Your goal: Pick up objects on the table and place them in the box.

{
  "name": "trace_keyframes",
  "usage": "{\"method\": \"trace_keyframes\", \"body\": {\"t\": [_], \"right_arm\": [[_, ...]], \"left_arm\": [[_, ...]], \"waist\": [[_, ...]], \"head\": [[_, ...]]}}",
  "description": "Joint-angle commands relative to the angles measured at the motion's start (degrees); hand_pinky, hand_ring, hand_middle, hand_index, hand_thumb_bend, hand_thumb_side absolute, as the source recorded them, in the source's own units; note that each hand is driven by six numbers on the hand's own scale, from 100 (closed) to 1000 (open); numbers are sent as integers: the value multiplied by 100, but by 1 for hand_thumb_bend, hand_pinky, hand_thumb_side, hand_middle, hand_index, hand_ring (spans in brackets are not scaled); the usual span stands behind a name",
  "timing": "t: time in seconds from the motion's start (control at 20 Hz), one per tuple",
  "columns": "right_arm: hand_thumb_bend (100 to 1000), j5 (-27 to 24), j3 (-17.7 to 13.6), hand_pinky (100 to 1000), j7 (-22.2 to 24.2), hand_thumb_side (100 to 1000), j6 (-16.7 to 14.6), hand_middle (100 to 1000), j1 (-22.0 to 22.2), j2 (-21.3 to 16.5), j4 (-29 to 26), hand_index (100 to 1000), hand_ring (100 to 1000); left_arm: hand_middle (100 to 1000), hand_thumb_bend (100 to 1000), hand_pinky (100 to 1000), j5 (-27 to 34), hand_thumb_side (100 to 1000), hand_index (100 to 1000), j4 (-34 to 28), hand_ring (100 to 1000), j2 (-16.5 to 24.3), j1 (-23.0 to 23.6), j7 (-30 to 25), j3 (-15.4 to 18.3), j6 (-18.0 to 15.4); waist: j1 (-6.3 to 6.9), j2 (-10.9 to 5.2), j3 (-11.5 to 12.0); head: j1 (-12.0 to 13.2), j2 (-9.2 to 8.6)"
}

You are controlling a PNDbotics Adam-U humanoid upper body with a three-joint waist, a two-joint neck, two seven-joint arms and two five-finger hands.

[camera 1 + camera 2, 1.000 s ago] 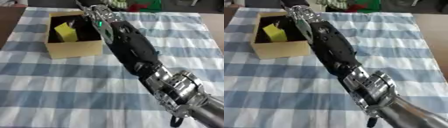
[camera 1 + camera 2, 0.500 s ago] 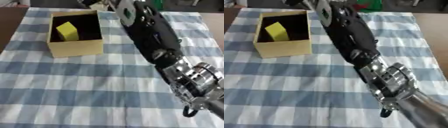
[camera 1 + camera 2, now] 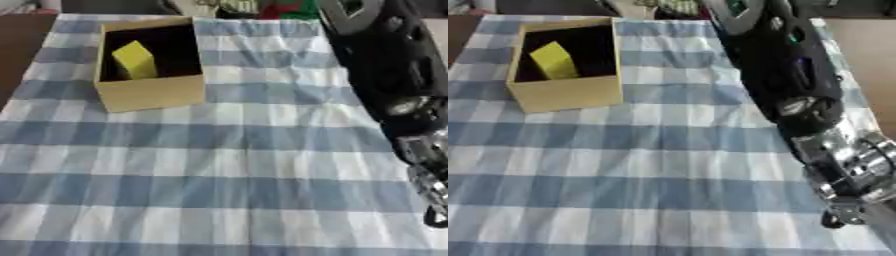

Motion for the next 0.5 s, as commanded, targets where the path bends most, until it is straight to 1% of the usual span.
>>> {"method": "trace_keyframes", "body": {"t": [0.05, 0.1, 0.15, 0.3, 0.45, 0.5], "right_arm": [[100, -594, -202, 936, -281, 314, 231, 787, 309, -557, -975, 919, 970], [100, -757, -254, 934, -392, 320, 318, 789, 476, -663, -1208, 923, 969], [100, -884, -306, 933, -499, 359, 404, 785, 638, -750, -1424, 920, 967], [100, -1321, -502, 932, -840, 394, 532, 782, 1112, -937, -2011, 923, 966], [100, -1728, -692, 929, -1212, 470, 566, 779, 1514, -1024, -2415, 927, 963], [100, -1860, -740, 929, -1329, 474, 535, 780, 1624, -1051, -2471, 927, 963]], "left_arm": [[522, 100, 951, -48, 244, 719, -81, 699, 118, -31, 47, 76, 3], [522, 100, 951, -49, 244, 719, -81, 699, 116, -31, 53, 80, 4], [522, 100, 951, -50, 244, 719, -81, 699, 114, -32, 57, 83, 4], [522, 100, 951, -60, 244, 719, -81, 699, 110, -34, 68, 94, 6], [522, 100, 951, -65, 244, 719, -81, 699, 100, -27, 79, 102, 9], [522, 100, 951, -69, 244, 719, -81, 699, 97, -24, 82, 105, 9]], "waist": [[61, -126, -23], [71, -122, -35], [83, -117, -48], [103, -107, -88], [127, -108, -151], [135, -111, -171]], "head": [[44, 70], [34, 68], [10, 69], [-56, 63], [-59, 63], [-55, 61]]}}
